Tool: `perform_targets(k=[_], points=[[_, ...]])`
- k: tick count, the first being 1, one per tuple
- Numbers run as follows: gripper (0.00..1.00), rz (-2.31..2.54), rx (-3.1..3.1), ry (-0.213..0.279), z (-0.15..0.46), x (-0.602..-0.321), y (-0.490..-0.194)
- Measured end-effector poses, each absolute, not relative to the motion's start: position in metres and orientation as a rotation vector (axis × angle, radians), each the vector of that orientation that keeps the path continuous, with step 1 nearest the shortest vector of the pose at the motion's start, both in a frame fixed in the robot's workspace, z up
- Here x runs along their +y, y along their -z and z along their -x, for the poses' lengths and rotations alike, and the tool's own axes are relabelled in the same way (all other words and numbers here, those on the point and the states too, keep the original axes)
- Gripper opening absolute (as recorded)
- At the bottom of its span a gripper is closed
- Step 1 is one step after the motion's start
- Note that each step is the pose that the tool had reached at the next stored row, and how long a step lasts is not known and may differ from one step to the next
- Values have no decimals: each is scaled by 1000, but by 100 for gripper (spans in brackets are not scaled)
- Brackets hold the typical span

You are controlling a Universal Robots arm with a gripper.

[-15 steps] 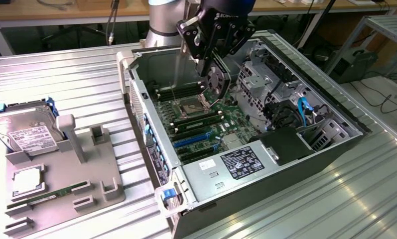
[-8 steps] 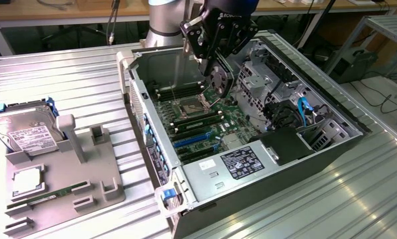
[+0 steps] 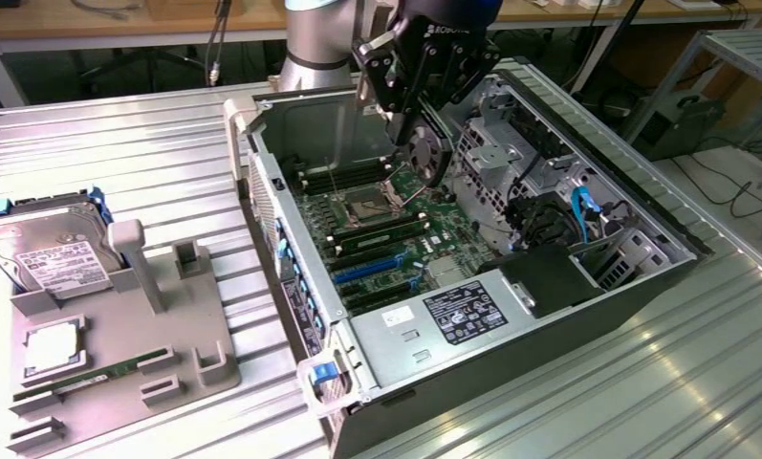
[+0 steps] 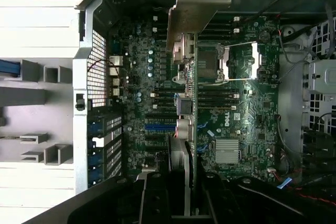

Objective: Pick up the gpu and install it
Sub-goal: 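Pick up the gpu and move the gpu toward the slot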

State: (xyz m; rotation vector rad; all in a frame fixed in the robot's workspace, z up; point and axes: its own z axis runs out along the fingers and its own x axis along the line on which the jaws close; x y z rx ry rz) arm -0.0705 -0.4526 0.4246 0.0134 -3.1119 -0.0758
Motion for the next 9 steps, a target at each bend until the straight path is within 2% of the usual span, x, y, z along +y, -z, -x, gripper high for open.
perform_targets(k=[9], points=[[28,-14,-3112,76,56,-453,-424]])
